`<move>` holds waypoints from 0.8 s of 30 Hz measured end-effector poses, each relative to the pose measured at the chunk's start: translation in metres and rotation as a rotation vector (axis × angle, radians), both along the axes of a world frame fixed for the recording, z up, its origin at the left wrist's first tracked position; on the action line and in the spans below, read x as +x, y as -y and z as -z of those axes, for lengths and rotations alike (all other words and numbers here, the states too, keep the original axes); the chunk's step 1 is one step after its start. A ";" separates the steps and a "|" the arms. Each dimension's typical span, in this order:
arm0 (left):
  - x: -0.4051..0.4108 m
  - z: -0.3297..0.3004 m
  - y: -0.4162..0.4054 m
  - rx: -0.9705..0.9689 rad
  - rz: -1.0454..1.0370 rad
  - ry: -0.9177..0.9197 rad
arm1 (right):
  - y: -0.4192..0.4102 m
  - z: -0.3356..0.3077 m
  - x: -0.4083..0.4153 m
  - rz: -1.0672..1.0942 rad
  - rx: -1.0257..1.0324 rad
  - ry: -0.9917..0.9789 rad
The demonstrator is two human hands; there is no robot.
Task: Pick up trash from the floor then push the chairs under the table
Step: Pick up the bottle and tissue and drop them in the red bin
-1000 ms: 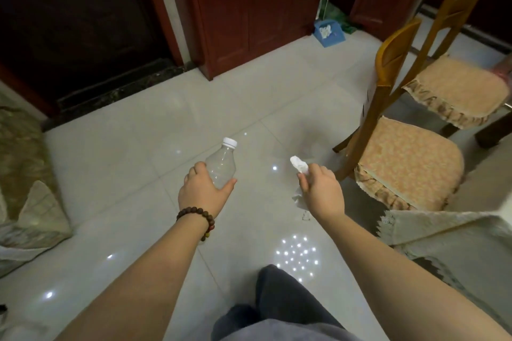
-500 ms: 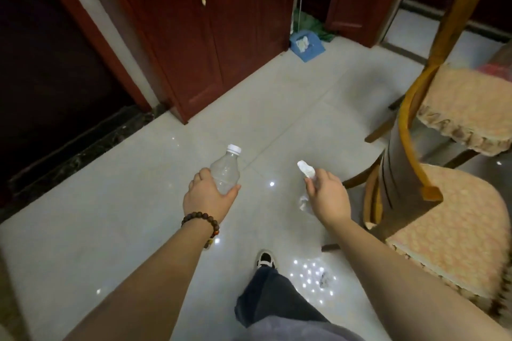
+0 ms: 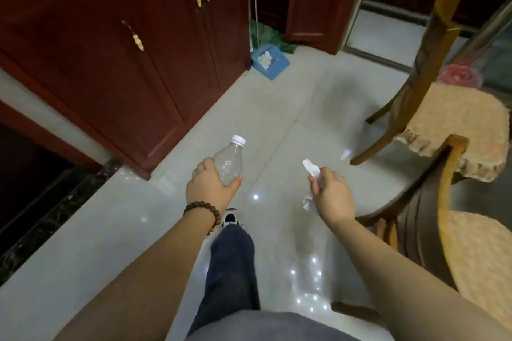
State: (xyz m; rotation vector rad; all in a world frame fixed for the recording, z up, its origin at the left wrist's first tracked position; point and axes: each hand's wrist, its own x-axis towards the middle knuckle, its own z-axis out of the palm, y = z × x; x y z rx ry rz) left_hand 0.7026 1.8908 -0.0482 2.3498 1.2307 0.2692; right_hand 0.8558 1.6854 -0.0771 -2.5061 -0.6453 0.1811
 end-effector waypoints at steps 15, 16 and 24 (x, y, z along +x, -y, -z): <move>0.310 -0.011 -0.254 -0.015 0.329 -0.051 | -0.222 -0.016 0.240 0.335 -0.041 -0.013; 0.330 -0.010 -0.259 -0.020 0.347 -0.054 | -0.227 -0.017 0.256 0.361 -0.048 -0.017; 0.519 0.012 -0.279 -0.066 0.500 -0.075 | -0.241 -0.003 0.403 0.540 -0.040 -0.023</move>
